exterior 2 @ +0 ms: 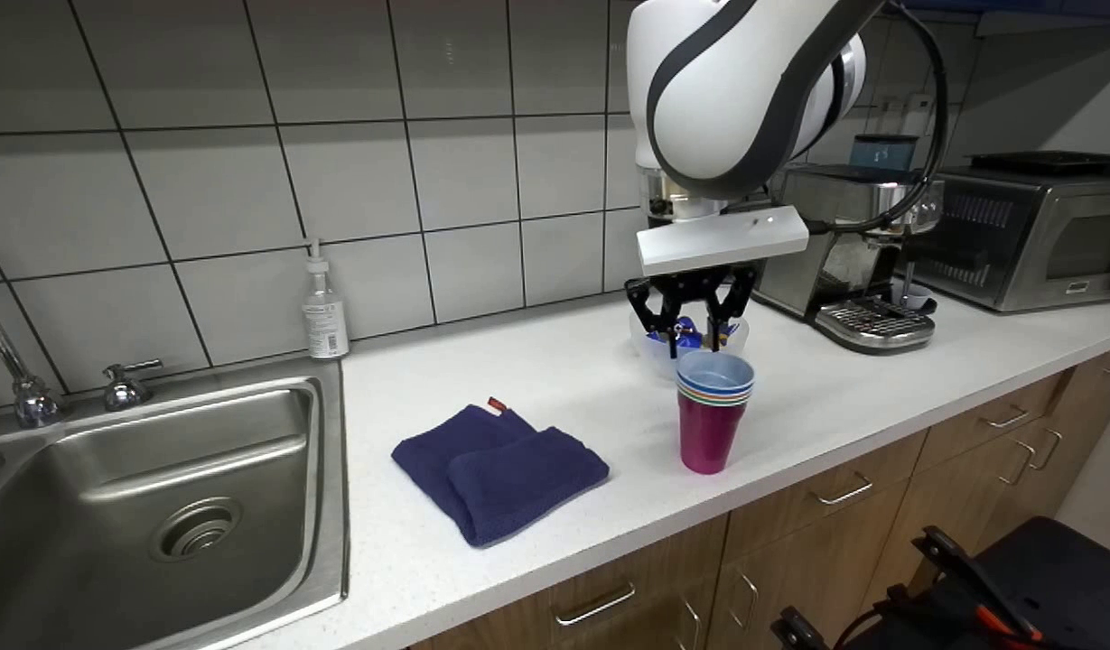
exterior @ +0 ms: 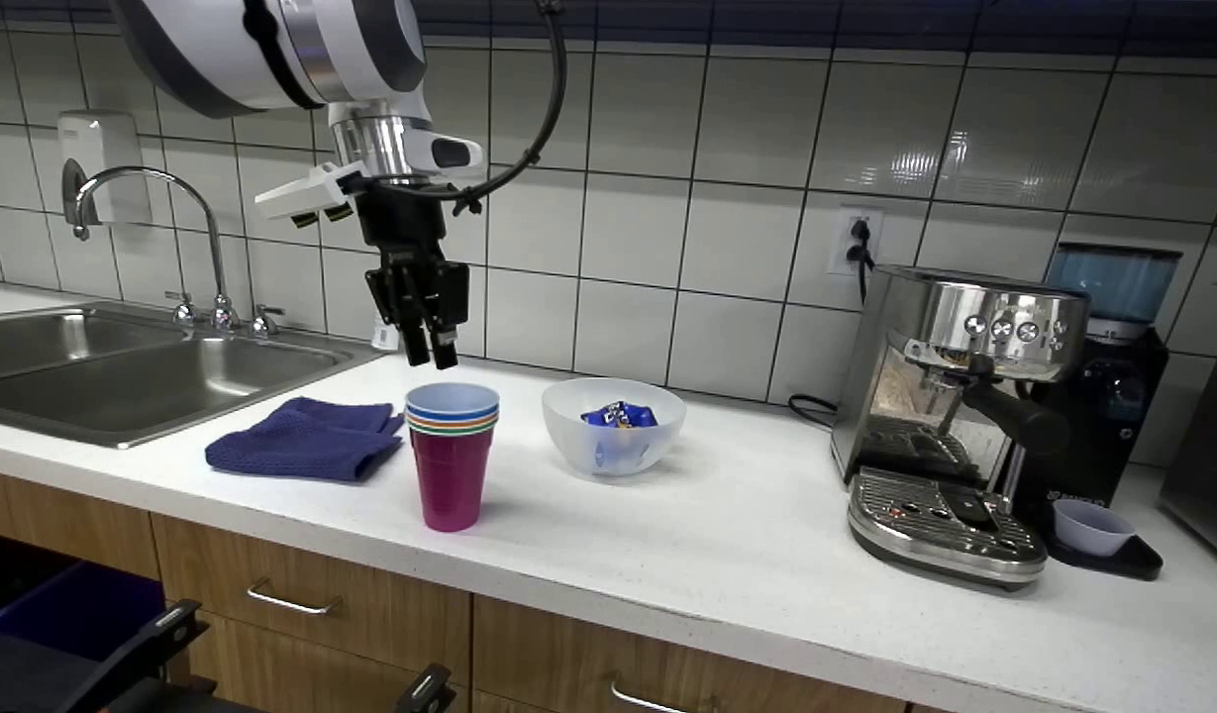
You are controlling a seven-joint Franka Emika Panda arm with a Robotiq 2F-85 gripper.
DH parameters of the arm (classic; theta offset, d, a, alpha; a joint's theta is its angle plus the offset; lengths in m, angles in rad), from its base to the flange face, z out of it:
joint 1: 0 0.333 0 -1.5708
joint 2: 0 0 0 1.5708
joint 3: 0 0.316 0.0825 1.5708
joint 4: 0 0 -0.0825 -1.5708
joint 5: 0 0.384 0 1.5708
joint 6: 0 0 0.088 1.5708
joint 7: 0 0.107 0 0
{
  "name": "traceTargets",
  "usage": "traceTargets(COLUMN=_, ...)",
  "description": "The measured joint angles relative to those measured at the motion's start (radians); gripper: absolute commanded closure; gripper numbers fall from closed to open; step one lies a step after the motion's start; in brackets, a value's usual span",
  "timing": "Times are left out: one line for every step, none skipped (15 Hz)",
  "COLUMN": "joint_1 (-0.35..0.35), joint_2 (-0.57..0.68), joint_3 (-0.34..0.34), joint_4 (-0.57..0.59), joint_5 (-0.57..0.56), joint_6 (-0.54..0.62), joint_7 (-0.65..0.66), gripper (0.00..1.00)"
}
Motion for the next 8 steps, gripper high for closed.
traceTargets(joint_1=0.0, joint_2=0.0, joint_3=0.0, joint_4=0.0, joint_5=0.0, joint_6=0.001, joint_7=0.002, gripper=0.12)
traceTargets(joint_1=0.0, joint_2=0.0, joint_3=0.0, joint_4=0.0, joint_5=0.0, joint_6=0.002, joint_7=0.003, gripper=0.05)
traceTargets(joint_1=0.0, joint_2=0.0, joint_3=0.0, joint_4=0.0, joint_5=0.0, joint_6=0.003, joint_7=0.004, gripper=0.01)
traceTargets(joint_1=0.0, joint_2=0.0, joint_3=0.0, joint_4=0.001, joint_5=0.0, joint_6=0.004, joint_7=0.006, gripper=0.0)
traceTargets(joint_1=0.0, joint_2=0.0, joint_3=0.0, joint_4=0.001, joint_5=0.0, joint_6=0.004, joint_7=0.007, gripper=0.0)
traceTargets(joint_1=0.0, joint_2=0.0, joint_3=0.0, joint_4=0.002, joint_5=0.0, joint_6=0.005, joint_7=0.008, gripper=0.0)
traceTargets(joint_1=0.0, joint_2=0.0, joint_3=0.0, joint_4=0.003, joint_5=0.001, joint_6=0.005, joint_7=0.008, gripper=0.0)
traceTargets(joint_1=0.0, joint_2=0.0, joint_3=-0.001, joint_4=0.005, joint_5=0.001, joint_6=0.006, joint_7=0.008, gripper=0.0)
